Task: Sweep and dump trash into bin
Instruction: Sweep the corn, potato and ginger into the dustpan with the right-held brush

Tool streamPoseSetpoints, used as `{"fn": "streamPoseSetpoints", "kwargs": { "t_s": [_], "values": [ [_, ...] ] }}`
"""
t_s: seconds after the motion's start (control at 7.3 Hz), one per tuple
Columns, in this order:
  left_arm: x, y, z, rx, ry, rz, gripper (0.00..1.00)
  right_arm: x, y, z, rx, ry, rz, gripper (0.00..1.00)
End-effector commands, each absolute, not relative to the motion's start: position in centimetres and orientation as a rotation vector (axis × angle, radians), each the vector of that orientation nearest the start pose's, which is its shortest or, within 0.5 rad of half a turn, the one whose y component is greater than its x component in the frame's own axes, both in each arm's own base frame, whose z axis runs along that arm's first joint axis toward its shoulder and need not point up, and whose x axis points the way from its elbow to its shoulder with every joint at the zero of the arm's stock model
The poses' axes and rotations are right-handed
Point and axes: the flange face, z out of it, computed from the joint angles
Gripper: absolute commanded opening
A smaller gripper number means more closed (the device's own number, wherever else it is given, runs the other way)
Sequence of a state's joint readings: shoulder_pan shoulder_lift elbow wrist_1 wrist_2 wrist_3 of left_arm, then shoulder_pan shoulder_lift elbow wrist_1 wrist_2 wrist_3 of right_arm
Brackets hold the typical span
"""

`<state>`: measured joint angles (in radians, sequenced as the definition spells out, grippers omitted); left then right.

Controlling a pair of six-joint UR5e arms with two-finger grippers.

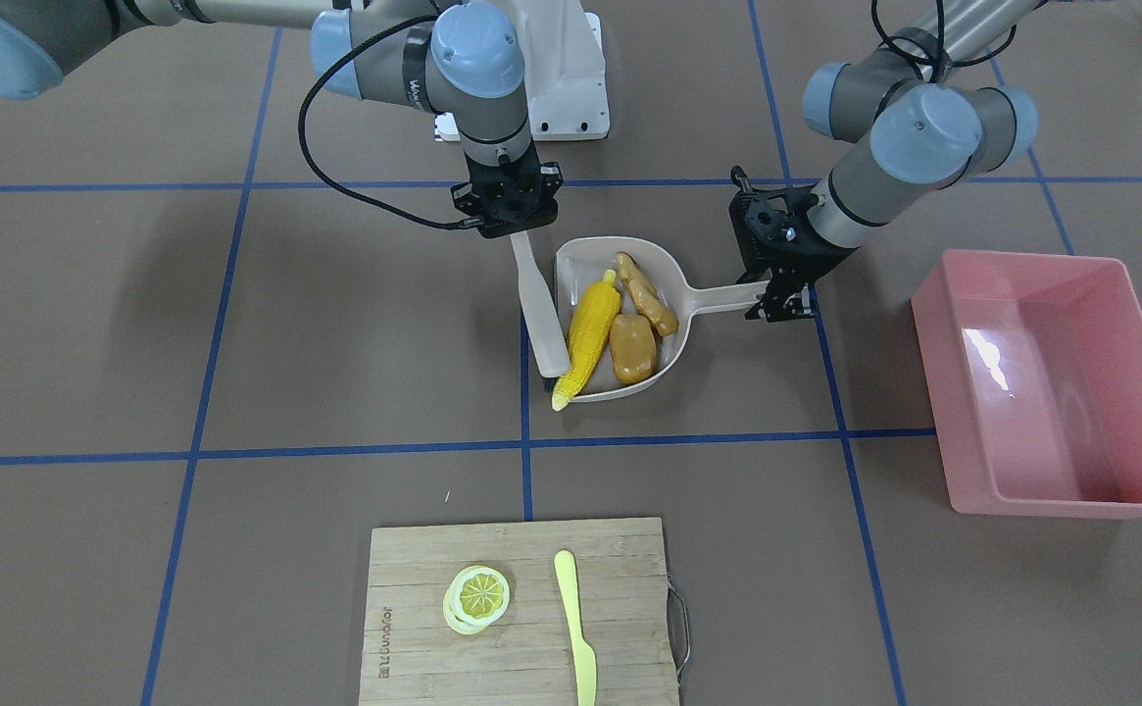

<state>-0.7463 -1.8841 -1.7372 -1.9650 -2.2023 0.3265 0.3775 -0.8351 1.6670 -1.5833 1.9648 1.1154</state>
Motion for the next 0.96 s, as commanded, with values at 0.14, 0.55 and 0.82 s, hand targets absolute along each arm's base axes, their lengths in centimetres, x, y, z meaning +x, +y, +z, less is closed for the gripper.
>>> {"fn": "streamPoseSetpoints", "kwargs": {
  "t_s": [0.14,0.55,0.82],
  "values": [
    [39.3,-46.5,36.1,0.730,0.844,1.317,0.00,-60.2,-33.6,16.0,0.006,-1.005,-0.194,0.00],
    [39.0,-46.6,35.9,0.736,0.843,1.317,0.00,-59.5,-33.2,15.8,-0.016,-0.999,-0.192,0.00],
    [39.0,-46.6,35.8,0.736,0.848,1.319,0.00,-54.7,-33.1,14.2,-0.029,-0.941,-0.158,0.00]
  ]
}}
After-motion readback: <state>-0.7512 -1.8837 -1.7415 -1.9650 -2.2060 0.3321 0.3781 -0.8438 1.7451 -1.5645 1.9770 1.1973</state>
